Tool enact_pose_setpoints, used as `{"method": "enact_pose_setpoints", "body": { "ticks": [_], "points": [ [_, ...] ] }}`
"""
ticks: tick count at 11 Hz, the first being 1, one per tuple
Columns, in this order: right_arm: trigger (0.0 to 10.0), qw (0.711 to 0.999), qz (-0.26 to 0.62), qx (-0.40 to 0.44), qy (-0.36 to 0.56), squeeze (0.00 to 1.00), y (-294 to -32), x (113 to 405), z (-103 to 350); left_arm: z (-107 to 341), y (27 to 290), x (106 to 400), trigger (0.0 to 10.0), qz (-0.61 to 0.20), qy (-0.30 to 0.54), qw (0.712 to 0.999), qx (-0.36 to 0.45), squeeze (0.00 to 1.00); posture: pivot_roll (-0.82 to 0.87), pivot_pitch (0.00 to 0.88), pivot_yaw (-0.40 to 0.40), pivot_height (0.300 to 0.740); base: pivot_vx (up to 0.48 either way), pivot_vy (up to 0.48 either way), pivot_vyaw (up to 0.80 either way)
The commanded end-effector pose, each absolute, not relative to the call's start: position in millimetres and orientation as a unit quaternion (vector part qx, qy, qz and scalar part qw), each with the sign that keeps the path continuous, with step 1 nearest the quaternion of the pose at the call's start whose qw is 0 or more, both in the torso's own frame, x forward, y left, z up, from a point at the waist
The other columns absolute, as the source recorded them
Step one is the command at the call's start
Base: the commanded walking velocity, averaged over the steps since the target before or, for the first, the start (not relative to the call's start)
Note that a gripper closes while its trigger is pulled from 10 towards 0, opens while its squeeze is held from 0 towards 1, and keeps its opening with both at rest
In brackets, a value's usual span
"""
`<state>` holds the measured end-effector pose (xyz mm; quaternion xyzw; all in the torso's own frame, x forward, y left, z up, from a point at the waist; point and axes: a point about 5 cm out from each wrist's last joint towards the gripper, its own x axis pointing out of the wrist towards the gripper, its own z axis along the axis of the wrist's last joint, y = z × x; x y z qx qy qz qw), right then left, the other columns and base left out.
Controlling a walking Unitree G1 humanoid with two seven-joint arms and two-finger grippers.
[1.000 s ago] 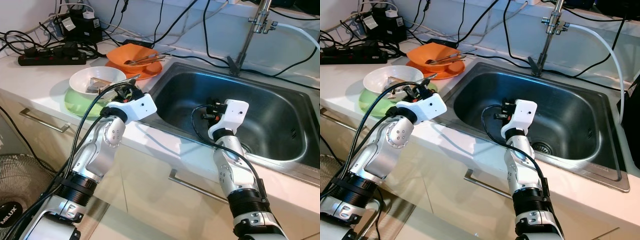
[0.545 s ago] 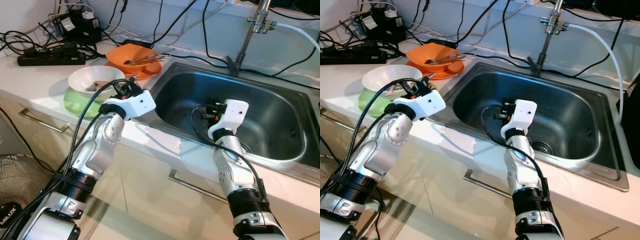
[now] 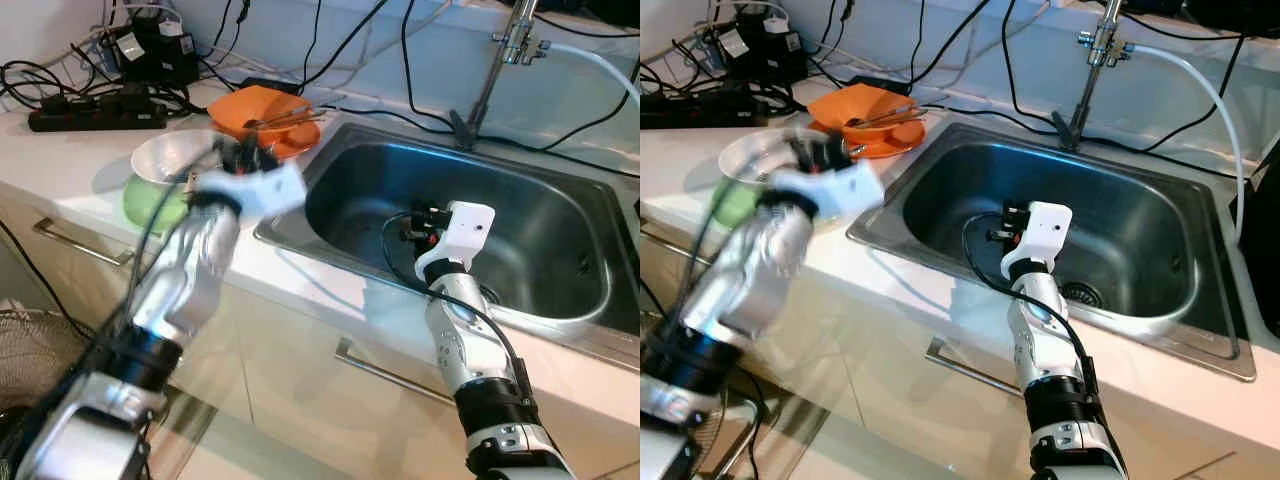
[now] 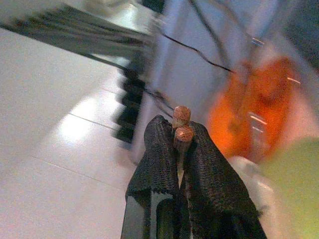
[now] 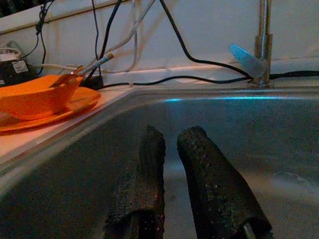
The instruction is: Kitchen organization
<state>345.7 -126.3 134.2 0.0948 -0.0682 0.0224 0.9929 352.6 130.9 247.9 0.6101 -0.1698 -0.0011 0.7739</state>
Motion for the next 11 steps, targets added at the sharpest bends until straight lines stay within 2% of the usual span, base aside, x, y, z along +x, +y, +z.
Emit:
{"method": "enact_pose_setpoints", "body": {
  "ticks": [1, 2, 4, 5, 6, 7, 9, 11],
  "points": [
    [10.0, 0.992, 0.025, 0.097, -0.076, 0.0, -125.9, 348.0, 138.8, 274.6, 114.2, 343.8, 0.0, 0.012, -0.256, 0.757, 0.6, 0.0, 0.21, 0.0, -0.049, 0.74, 0.0, 0.0, 0.0],
    [10.0, 0.992, 0.025, 0.094, -0.077, 0.0, -125.8, 348.3, 139.1, 291.6, 97.0, 332.4, 10.0, 0.001, -0.342, 0.759, 0.554, 0.0, 0.21, 0.0, -0.049, 0.74, 0.0, 0.0, 0.0],
    [10.0, 0.992, 0.019, 0.09, -0.091, 0.0, -126.3, 347.7, 142.2, 294.8, 73.3, 315.5, 10.0, -0.058, -0.401, 0.803, 0.437, 0.0, 0.21, 0.0, -0.046, 0.74, 0.0, 0.0, 0.0],
    [10.0, 0.99, 0.017, 0.092, -0.103, 0.0, -128.0, 347.2, 145.1, 288.0, 57.1, 307.6, 10.0, -0.129, -0.402, 0.832, 0.361, 0.0, 0.21, 0.0, -0.044, 0.74, 0.0, 0.0, 0.0],
    [10.0, 0.99, 0.018, 0.085, -0.115, 0.98, -128.7, 346.1, 147.5, 283.9, 53.9, 307.5, 10.0, -0.151, -0.386, 0.862, 0.292, 0.0, 0.21, 0.0, -0.042, 0.74, 0.0, 0.0, 0.0],
    [10.0, 0.99, 0.024, 0.072, -0.122, 1.0, -127.8, 345.0, 148.0, 278.3, 54.0, 309.0, 10.0, -0.176, -0.359, 0.895, 0.195, 0.0, 0.2, 0.0, -0.035, 0.74, 0.0, 0.0, 0.0],
    [10.0, 0.983, 0.069, -0.021, -0.169, 1.0, -117.2, 345.3, 161.7, 271.1, 57.0, 312.6, 10.0, -0.202, -0.328, 0.916, 0.112, 0.0, 0.2, 0.0, -0.03, 0.74, 0.0, 0.0, 0.0],
    [10.0, 0.972, 0.092, -0.061, -0.209, 1.0, -114.7, 346.0, 177.2, 274.1, 64.8, 317.1, 10.0, -0.209, -0.307, 0.927, 0.057, 0.0, 0.2, 0.0, -0.032, 0.74, 0.0, 0.0, 0.0]
  ]
}}
